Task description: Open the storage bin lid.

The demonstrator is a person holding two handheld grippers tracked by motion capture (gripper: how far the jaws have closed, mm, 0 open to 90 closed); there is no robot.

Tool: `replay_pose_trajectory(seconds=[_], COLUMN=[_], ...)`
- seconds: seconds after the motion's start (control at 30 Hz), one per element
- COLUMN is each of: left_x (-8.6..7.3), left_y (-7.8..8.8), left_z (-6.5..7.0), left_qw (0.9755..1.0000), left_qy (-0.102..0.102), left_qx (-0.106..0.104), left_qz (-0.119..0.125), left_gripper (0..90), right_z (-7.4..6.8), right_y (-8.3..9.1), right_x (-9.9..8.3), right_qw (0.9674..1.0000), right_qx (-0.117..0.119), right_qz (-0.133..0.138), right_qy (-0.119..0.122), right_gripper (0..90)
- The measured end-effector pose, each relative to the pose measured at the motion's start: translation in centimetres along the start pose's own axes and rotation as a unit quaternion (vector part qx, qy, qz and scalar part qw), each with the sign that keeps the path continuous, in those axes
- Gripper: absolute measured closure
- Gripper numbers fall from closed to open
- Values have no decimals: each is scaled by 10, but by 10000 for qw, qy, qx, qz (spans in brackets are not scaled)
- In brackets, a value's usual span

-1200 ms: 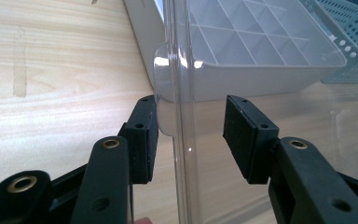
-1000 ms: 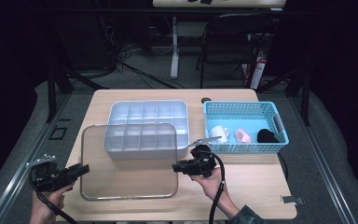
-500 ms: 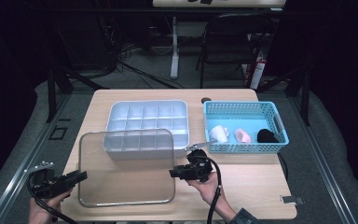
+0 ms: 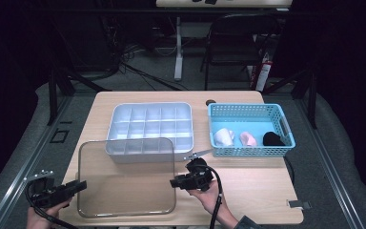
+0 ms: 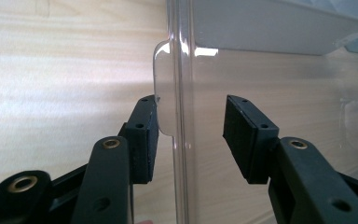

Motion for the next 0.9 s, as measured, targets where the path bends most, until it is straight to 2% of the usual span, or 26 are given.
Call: replay_pose_trajectory(seconds=[0.17, 0.27, 0.4, 0.9], left_x=[-6, -8, -12, -20], left_y=[0, 0, 0, 1], left_z=[-6, -8, -10, -14], left_qw=[9999, 9999, 9998, 9994], left_qy=[145, 166, 152, 176], left_qx=[-3, 17, -31, 48], left_qz=[-26, -39, -129, -305], left_gripper=[558, 558, 557, 556], right_z=[-4, -7, -9, -11], right_y=[-7, -11, -14, -28], right_x=[-3, -5, -8, -17], right_qw=[9998, 9998, 9997, 9984], right_qx=[40, 41, 68, 111], right_qz=[-172, -204, -241, -549], right_qy=[74, 82, 68, 49], right_gripper=[671, 671, 663, 641])
Point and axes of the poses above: each handheld gripper's, and its own axes: y roughly backward along the jaws, x roughly out of its top, z roughly to its right, the point moved 8 cm from there along -y, roughly forward along the jaws, and after that the axes turned 12 degrees about -z, right-handed, at the moved point
